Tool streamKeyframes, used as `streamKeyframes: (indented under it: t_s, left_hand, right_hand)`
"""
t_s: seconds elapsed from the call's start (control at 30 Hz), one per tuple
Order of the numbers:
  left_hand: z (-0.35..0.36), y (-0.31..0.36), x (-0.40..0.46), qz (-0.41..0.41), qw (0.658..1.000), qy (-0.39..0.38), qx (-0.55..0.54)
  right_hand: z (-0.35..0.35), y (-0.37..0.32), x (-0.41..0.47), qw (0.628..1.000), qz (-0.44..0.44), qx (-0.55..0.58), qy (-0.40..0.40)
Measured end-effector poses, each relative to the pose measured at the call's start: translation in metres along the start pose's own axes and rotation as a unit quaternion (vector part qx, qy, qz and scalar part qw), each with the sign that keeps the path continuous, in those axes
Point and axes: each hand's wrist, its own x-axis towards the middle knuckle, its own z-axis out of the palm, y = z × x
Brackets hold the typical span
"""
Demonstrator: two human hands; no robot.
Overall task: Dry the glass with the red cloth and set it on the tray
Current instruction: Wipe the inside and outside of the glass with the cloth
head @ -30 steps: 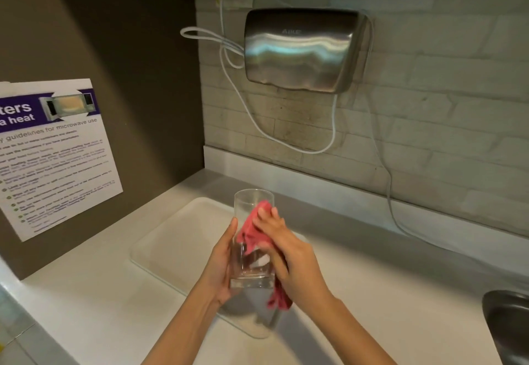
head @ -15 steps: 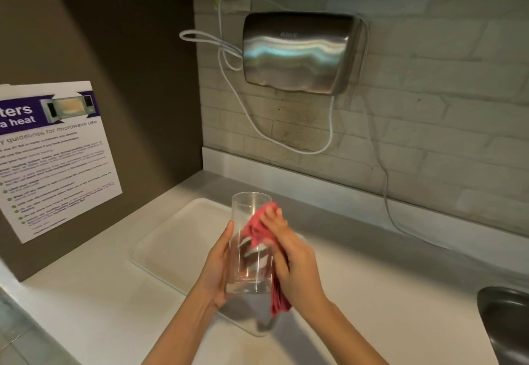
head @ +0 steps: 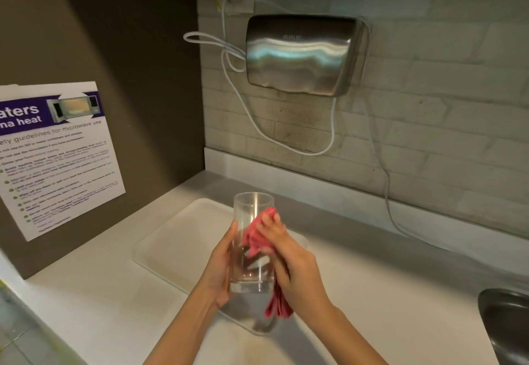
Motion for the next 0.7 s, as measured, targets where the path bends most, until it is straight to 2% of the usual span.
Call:
streamKeyframes:
  t_s: [0.1,0.17,0.23,0.3,0.4,0.47,0.57,0.63,0.7]
  left_hand:
    - [0.008,-0.006,0.000,-0.008,0.999,-0.030,-0.029]
    - [0.009,-0.006,0.001,-0.003,0.999,-0.020,-0.047]
    - [0.002,-0.005,0.003,-0.003,0.999,0.019,-0.043]
    - [-0.005,-0.001,0.004,-0.013,0.998,0.027,-0.050]
    - [-0.008,0.002,0.003,-0.021,0.993,0.014,-0.115]
    - [-0.007,-0.001,0.004,-0.011,0.989,0.025,-0.146]
    - [-0.003,-0.005,0.003,-0.007,0.988,0.034,-0.149]
    - [-0.001,-0.003,0.003,-0.011,0.996,0.032,-0.083]
    - [0.003,0.004,0.002,-0.009,0.999,0.004,0.035]
  right_hand:
    - [0.000,-0.006,0.030,0.998,0.027,-0.030,0.040]
    - [0.008,-0.010,0.032,0.997,0.002,-0.072,-0.003]
    - [0.015,-0.007,0.016,0.990,-0.066,-0.109,-0.059]
    - [0.020,0.000,-0.008,0.979,-0.127,-0.125,-0.100]
    - [0.021,0.005,-0.032,0.982,-0.139,-0.089,-0.093]
    - [0.021,0.006,-0.035,0.990,-0.112,-0.056,-0.058]
    - [0.022,0.004,-0.035,1.000,-0.018,0.014,-0.005]
    - [0.024,0.006,-0.037,0.998,0.040,0.047,0.018]
    - [0.026,0.009,-0.038,0.997,0.064,0.044,0.027]
